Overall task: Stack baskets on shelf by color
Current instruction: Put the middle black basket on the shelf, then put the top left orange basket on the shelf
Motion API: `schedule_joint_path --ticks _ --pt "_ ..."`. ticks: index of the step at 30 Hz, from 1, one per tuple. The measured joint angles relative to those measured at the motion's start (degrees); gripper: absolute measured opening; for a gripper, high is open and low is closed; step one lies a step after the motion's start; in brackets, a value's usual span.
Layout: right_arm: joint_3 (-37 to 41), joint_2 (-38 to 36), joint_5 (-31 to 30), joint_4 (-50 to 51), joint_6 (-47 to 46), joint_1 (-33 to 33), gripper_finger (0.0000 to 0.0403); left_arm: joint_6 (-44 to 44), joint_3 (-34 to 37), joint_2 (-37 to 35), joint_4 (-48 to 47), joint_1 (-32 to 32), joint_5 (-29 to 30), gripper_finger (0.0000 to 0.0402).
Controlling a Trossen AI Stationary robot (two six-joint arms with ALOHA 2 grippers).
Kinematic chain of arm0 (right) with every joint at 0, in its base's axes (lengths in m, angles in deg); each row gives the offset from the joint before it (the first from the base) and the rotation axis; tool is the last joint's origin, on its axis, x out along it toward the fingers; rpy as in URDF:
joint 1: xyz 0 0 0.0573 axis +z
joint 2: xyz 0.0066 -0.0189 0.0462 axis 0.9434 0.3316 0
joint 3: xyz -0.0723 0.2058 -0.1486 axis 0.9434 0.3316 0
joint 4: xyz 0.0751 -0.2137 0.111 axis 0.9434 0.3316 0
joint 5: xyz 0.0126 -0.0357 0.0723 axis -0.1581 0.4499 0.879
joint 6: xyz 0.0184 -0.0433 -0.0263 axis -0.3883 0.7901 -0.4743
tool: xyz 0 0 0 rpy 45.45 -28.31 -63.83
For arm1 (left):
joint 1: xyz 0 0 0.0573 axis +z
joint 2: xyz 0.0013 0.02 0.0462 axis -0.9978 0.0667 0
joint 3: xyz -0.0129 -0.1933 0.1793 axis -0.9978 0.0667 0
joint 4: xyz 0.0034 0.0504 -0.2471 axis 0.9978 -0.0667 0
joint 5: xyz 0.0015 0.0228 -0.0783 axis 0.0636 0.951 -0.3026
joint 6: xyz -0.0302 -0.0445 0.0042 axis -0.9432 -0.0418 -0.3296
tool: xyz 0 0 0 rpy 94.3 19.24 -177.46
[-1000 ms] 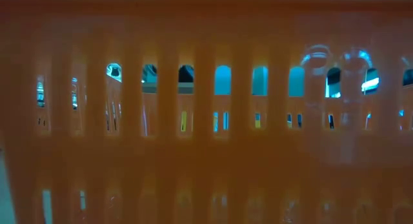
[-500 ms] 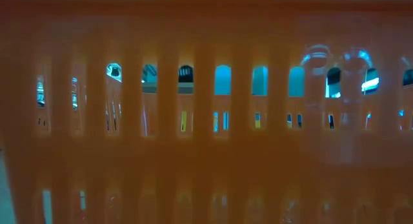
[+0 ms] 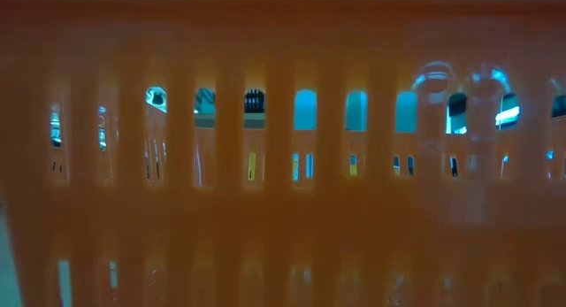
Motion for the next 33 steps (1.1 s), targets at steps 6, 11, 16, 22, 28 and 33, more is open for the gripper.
schedule_joint_path --ticks 6,11,16,22,28,33 --pt "0.0 -1.2 -0.1 0.1 -1.9 0.7 0.0100 0.0 0.0 0.0 -0.1 0.0 0.0 0.0000" --pt "0.0 -1.8 -1.7 0.4 -2.0 2.5 0.0100 1.9 0.0 0.0 -0.2 0.0 0.0 0.0000" --pt "0.0 -1.8 -8.1 1.8 -2.0 4.5 0.0100 2.0 0.0 0.0 -0.4 0.0 0.0 0.0000" --pt "0.0 -3.2 -14.9 2.7 -4.0 8.1 0.0100 2.4 0.0 0.0 -1.1 0.0 -0.5 0.0000" --pt "0.0 -7.4 -15.7 4.0 -15.7 15.6 0.0100 2.8 0.0 0.0 -3.0 0.0 -7.4 0.0000" --pt "-0.1 -11.2 -19.6 4.4 -31.1 25.1 0.0100 -0.2 0.0 -0.8 2.9 -0.1 -19.1 0.0000"
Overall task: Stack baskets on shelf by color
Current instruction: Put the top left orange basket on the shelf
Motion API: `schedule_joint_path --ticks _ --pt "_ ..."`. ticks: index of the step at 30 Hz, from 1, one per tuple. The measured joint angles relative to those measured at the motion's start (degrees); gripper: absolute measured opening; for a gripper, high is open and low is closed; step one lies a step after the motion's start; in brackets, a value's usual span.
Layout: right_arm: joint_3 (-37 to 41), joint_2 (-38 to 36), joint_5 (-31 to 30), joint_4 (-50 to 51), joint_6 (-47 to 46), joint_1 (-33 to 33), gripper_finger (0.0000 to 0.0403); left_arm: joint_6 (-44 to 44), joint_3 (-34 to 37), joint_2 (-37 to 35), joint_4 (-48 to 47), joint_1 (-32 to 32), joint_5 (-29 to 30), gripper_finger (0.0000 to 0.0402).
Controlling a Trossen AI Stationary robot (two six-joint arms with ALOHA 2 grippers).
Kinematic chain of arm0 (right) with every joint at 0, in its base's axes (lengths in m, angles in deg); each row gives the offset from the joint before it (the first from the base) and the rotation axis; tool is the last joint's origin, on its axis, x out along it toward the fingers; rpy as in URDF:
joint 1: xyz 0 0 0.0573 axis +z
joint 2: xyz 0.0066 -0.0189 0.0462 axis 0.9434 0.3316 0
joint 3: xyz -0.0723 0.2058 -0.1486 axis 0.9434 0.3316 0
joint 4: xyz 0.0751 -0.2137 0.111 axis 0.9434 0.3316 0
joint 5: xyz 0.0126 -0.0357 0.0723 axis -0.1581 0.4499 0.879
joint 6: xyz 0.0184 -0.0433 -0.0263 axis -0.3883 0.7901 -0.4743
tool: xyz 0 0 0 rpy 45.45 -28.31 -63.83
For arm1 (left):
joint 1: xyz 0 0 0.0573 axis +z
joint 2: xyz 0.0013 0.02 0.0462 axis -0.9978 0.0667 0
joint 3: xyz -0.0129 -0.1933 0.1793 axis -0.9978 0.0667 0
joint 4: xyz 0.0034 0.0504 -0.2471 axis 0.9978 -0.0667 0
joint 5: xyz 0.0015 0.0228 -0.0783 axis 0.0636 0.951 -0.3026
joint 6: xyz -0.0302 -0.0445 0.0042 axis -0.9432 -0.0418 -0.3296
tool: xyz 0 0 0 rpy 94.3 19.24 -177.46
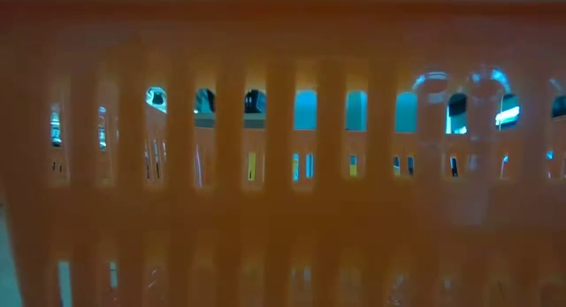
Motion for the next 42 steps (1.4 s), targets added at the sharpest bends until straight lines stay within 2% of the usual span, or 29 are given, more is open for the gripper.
schedule_joint_path --ticks 4,9,15,21,26,29,33,39,42 --pt "0.0 -1.9 -5.7 0.6 -8.7 8.5 0.0100 -2.5 0.0 -1.8 4.2 0.0 -1.0 0.0000" --pt "0.0 -3.6 -11.0 0.7 -18.4 18.1 0.0100 -3.8 -1.2 -4.2 3.8 0.1 -0.9 0.0000" --pt "0.0 -4.5 -15.2 1.0 -31.7 26.7 0.0100 -4.2 -7.8 -4.3 2.4 0.1 0.2 0.0000" --pt "0.0 -4.5 -18.0 3.7 -42.2 31.9 0.0100 -0.2 -18.1 -2.2 -10.6 0.0 6.2 0.0000" --pt "0.0 -4.5 -21.2 8.4 -51.2 35.8 0.0100 2.7 -25.9 3.7 -23.8 0.1 11.8 0.0000" --pt "0.0 -4.4 -21.4 12.2 -58.8 37.7 0.0100 3.1 -28.4 8.2 -27.6 0.1 13.8 0.0000" --pt "0.0 -4.4 -21.1 16.3 -68.7 39.9 0.0100 0.3 -29.3 13.8 -28.0 0.0 16.3 0.0000" --pt "0.0 -4.4 -11.5 17.3 -74.3 41.3 0.0100 -1.0 -29.3 18.1 -28.5 0.0 16.2 0.0000" --pt "0.0 -4.4 -11.1 17.8 -77.3 41.3 0.0099 -2.6 -29.3 18.5 -28.5 0.1 15.6 0.0000"
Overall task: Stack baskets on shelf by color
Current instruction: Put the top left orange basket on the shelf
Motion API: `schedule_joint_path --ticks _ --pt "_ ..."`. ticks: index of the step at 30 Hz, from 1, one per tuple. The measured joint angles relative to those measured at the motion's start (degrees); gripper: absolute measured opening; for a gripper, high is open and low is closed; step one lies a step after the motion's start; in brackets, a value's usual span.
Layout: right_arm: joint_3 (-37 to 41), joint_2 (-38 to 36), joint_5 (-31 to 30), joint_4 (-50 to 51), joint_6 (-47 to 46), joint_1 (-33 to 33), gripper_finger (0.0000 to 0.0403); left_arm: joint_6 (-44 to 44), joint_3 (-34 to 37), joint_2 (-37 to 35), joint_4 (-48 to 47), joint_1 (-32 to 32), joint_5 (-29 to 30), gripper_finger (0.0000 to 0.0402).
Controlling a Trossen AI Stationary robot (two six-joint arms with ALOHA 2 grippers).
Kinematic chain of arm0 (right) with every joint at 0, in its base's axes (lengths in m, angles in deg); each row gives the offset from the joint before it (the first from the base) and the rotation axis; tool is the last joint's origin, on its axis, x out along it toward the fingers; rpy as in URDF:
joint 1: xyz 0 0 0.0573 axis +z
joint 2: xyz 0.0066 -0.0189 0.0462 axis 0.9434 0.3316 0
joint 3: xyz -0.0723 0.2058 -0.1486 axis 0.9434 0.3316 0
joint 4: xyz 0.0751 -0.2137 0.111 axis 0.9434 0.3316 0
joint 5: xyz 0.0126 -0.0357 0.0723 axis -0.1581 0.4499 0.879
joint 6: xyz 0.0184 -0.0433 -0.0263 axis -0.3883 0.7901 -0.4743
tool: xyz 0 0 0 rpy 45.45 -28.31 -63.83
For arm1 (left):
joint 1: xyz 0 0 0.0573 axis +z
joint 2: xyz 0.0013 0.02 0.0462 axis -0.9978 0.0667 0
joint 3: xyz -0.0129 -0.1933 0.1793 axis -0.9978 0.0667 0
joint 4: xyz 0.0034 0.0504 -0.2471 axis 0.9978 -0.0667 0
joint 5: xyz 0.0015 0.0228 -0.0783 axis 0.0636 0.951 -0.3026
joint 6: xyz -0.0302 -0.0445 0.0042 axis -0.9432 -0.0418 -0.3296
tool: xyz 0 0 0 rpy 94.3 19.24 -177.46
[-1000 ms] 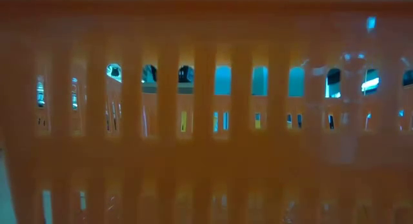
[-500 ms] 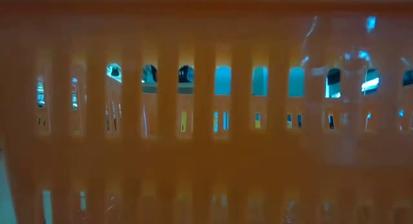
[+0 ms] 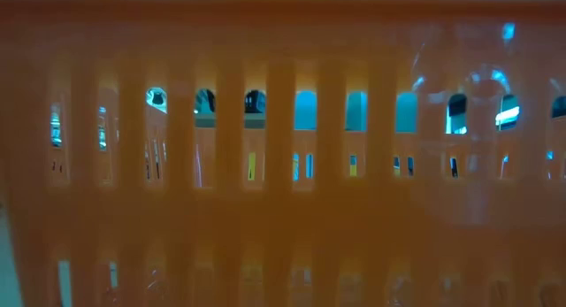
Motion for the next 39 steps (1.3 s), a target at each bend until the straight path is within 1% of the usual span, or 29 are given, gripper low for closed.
schedule_joint_path --ticks 3,6,10,13,17,21,23,25,27,30,33,36,39 --pt "0.0 0.0 -3.0 1.6 -3.0 0.0 0.0090 -0.2 0.0 -0.2 0.1 0.0 -0.1 0.0000" --pt "0.0 0.0 -6.7 6.6 -8.4 -0.4 0.0076 -0.3 0.0 -0.3 0.1 0.0 -0.1 0.0000" --pt "0.0 0.0 -13.4 14.4 -19.4 -2.1 0.0040 -0.3 0.0 -0.3 0.1 0.0 -0.1 0.0000" --pt "0.0 0.0 -16.0 19.4 -24.6 -3.9 0.0008 -0.3 0.0 -0.3 0.1 0.0 -0.1 0.0000" --pt "0.0 0.0 -16.3 26.6 -29.4 -7.3 0.0009 -0.1 0.0 -0.2 0.1 0.0 0.7 0.0000" --pt "0.0 0.0 -17.9 35.7 -33.3 -11.7 0.0002 1.6 0.0 -0.2 0.2 0.0 0.8 0.0000" --pt "0.0 -0.6 -17.4 40.1 -35.1 -14.2 0.0003 1.6 0.0 -0.2 1.0 0.0 0.8 0.0000" --pt "0.0 -2.0 -17.2 42.6 -35.6 -16.9 0.0002 1.7 0.0 -0.2 2.6 0.0 1.1 0.0000" --pt "0.0 -3.9 -17.0 43.0 -34.2 -19.5 0.0002 1.7 0.0 -0.2 4.2 0.0 1.8 0.0000" --pt "0.0 -7.8 -13.3 41.9 -30.0 -23.2 0.0001 1.7 0.0 -0.2 4.4 0.0 2.1 0.0000" --pt "0.0 -11.7 -7.6 39.3 -27.1 -26.7 0.0001 1.7 0.0 -0.2 3.5 0.0 4.3 0.0000" --pt "0.0 -15.5 2.3 34.7 -24.0 -30.0 0.0000 1.6 0.0 -0.2 3.4 0.0 5.6 0.0000" --pt "0.0 -18.9 14.7 28.4 -21.3 -32.5 0.0000 0.1 0.0 -0.2 3.2 0.0 5.7 0.0000"
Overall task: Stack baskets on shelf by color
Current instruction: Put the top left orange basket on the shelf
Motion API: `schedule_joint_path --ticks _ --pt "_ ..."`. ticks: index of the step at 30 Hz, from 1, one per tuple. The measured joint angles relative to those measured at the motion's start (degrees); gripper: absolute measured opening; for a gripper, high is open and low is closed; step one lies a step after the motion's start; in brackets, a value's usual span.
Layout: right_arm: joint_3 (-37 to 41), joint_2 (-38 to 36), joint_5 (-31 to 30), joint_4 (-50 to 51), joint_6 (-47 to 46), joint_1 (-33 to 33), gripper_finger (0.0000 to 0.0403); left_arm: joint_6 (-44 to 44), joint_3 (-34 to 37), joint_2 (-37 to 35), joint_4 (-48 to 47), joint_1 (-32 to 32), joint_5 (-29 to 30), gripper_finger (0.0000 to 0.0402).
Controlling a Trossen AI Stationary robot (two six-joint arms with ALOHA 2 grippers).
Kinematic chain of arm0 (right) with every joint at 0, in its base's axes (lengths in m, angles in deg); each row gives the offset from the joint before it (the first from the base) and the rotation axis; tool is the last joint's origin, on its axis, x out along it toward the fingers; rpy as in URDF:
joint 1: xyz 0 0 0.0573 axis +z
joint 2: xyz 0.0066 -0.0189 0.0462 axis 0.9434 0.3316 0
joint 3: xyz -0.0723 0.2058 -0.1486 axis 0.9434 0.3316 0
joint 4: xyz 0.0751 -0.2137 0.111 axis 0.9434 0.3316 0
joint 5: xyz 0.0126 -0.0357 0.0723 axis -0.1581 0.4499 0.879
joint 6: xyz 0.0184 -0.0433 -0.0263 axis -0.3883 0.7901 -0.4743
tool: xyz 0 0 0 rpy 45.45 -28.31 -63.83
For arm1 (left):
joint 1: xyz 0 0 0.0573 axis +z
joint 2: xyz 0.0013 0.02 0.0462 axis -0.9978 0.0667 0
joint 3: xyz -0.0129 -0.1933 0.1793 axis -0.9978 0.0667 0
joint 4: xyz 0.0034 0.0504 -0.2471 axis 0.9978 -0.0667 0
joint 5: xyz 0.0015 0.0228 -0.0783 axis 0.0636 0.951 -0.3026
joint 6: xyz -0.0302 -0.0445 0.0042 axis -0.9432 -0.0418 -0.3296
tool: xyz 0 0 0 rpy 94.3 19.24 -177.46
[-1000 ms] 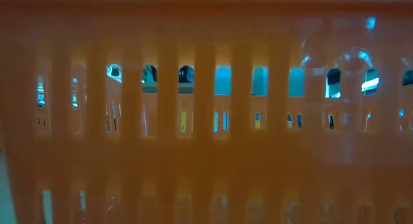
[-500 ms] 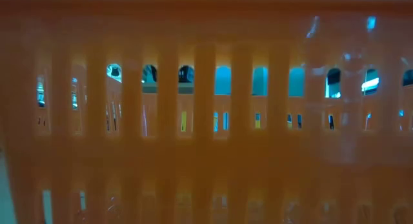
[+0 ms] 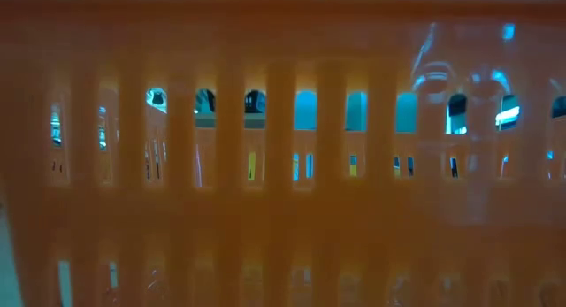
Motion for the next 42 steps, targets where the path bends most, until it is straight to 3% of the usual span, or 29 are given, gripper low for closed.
schedule_joint_path --ticks 3,10,17,22,25,32,37,42 --pt "0.0 -2.6 8.9 -6.1 0.4 -0.8 0.0000 -2.5 0.0 0.0 -0.1 0.0 0.0 0.0000" --pt "0.0 -4.7 14.1 -13.0 1.2 -0.3 0.0000 -6.4 -2.3 2.8 -2.4 -0.4 -1.2 0.0000" --pt "0.0 -2.8 13.3 -13.2 5.1 0.2 0.0000 -2.7 -16.1 12.8 -18.0 -5.2 6.2 0.0000" --pt "0.0 -2.3 12.6 -13.2 7.5 0.2 0.0000 -2.5 -20.2 20.9 -28.4 -10.8 8.1 0.0000" --pt "0.0 -2.4 10.6 -13.2 8.2 0.2 0.0000 -8.0 -20.2 24.7 -33.7 -14.4 8.5 0.0000" --pt "0.0 -2.4 8.0 -13.2 8.4 0.2 0.0000 -32.1 -20.2 32.3 -42.4 -18.1 9.7 0.0000" --pt "0.0 -2.4 8.0 -13.7 9.5 0.2 0.0000 -34.1 -20.3 36.8 -42.1 -18.6 9.6 0.0005" --pt "0.0 -2.4 8.1 -13.9 9.6 0.2 0.0000 -37.3 -20.3 40.8 -42.2 -18.6 9.3 0.0037"
